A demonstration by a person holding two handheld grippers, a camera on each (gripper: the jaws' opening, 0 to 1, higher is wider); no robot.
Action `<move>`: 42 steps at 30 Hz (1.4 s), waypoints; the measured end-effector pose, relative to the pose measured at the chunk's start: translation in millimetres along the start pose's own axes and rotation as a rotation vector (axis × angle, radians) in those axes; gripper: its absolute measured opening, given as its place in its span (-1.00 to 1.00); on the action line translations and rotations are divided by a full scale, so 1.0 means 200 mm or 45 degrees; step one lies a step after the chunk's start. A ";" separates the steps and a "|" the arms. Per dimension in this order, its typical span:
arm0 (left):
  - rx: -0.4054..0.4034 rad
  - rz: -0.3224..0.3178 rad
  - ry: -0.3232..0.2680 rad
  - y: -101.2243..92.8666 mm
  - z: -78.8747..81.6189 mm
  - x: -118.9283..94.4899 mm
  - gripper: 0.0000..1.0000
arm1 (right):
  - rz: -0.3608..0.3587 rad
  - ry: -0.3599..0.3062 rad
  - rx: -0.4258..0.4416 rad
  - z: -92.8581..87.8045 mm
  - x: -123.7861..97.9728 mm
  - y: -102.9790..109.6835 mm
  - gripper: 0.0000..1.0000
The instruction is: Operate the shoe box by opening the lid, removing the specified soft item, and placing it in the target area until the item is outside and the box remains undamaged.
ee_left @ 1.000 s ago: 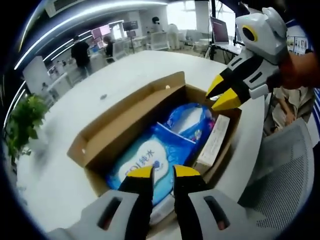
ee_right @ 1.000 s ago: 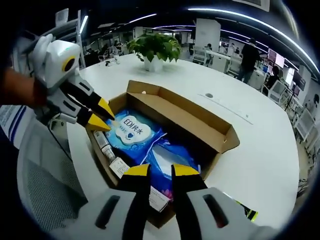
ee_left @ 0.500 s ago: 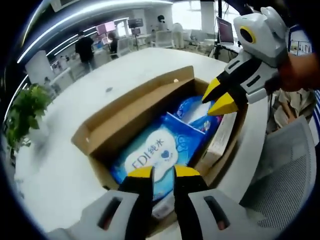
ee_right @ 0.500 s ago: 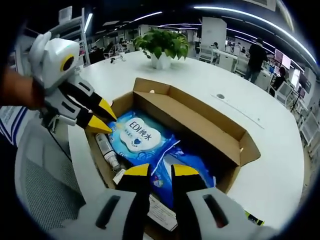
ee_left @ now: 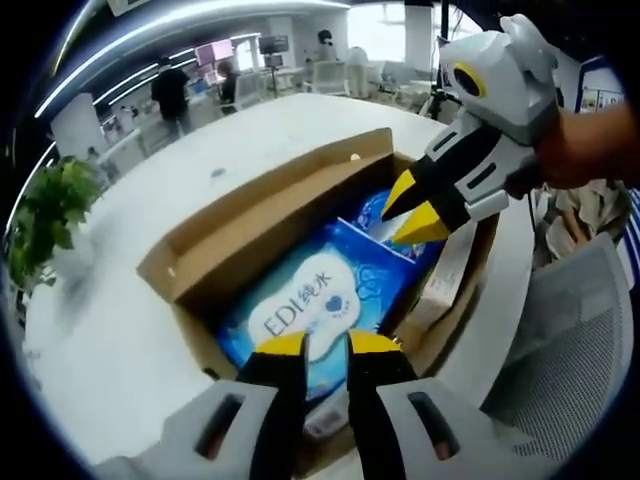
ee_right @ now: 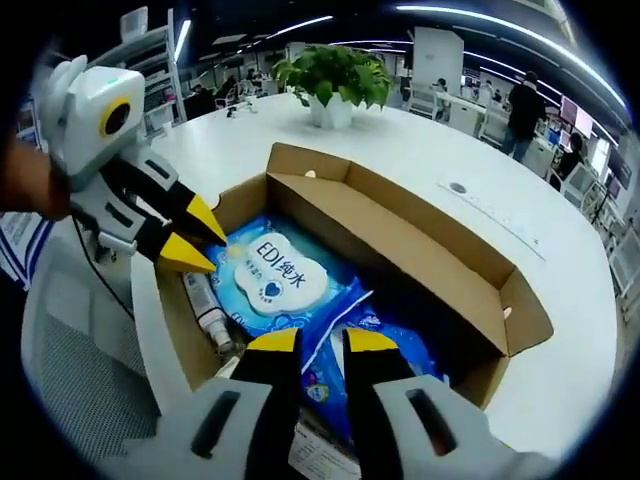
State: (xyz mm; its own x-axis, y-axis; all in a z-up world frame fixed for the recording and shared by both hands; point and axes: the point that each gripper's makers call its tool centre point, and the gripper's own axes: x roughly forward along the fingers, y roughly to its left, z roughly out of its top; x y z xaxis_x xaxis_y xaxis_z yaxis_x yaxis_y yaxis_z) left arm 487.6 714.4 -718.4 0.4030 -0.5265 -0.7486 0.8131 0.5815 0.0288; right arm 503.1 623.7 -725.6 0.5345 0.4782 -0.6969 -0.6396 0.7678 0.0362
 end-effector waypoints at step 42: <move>-0.030 -0.009 0.049 0.03 -0.10 0.02 -0.76 | 0.073 0.071 -0.014 -0.03 0.20 0.03 -1.00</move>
State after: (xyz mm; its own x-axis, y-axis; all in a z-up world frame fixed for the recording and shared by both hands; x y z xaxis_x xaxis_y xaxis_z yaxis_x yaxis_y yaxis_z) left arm 486.1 727.0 -734.7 0.3805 -0.5063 -0.7739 0.8053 0.5928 0.0082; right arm 516.2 644.3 -757.5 0.4654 0.4963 -0.7329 -0.6746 0.7350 0.0694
